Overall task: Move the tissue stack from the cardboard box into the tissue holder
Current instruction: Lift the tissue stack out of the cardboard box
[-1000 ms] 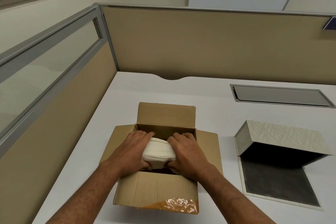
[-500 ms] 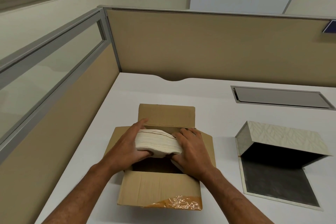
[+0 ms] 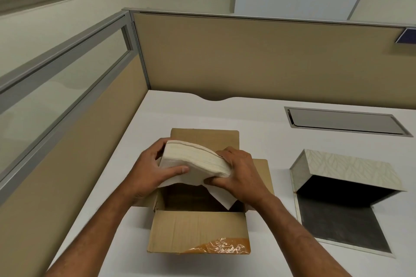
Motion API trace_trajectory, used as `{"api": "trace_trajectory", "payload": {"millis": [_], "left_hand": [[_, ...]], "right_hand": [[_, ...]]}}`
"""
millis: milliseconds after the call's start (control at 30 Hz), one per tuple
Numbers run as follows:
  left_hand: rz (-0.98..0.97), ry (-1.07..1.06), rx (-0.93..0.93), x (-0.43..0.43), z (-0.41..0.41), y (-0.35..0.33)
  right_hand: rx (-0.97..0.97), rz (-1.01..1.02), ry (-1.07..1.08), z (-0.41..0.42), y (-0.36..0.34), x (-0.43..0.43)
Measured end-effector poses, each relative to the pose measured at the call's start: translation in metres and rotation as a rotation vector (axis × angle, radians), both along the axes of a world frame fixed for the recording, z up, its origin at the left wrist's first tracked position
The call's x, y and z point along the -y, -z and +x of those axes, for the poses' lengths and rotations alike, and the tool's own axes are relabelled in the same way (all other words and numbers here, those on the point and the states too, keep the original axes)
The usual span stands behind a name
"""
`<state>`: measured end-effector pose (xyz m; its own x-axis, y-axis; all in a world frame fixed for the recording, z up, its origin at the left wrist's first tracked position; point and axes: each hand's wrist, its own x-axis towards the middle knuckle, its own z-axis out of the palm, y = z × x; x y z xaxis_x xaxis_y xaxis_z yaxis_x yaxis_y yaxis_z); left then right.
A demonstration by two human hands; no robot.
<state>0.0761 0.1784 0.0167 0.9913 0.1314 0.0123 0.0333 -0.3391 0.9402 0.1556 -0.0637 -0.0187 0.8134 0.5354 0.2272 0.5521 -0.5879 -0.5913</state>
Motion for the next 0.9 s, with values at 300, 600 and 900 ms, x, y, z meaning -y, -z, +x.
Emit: {"api": "trace_trajectory", "payload": {"millis": [300,600,900], "left_hand": [[-0.181,-0.078,0.110,0.020,-0.006,-0.032],[-0.421,-0.217,0.103,0.058,-0.006,-0.047],[-0.548,-0.389,0.072,0.163,-0.005,-0.043]], "right_hand": [[-0.298,0.109,-0.019,0.000,-0.038,0.018],[-0.531,0.467,0.127,-0.018,-0.081,0.073],[-0.410,0.877,0.503,-0.057,-0.070,0.123]]}}
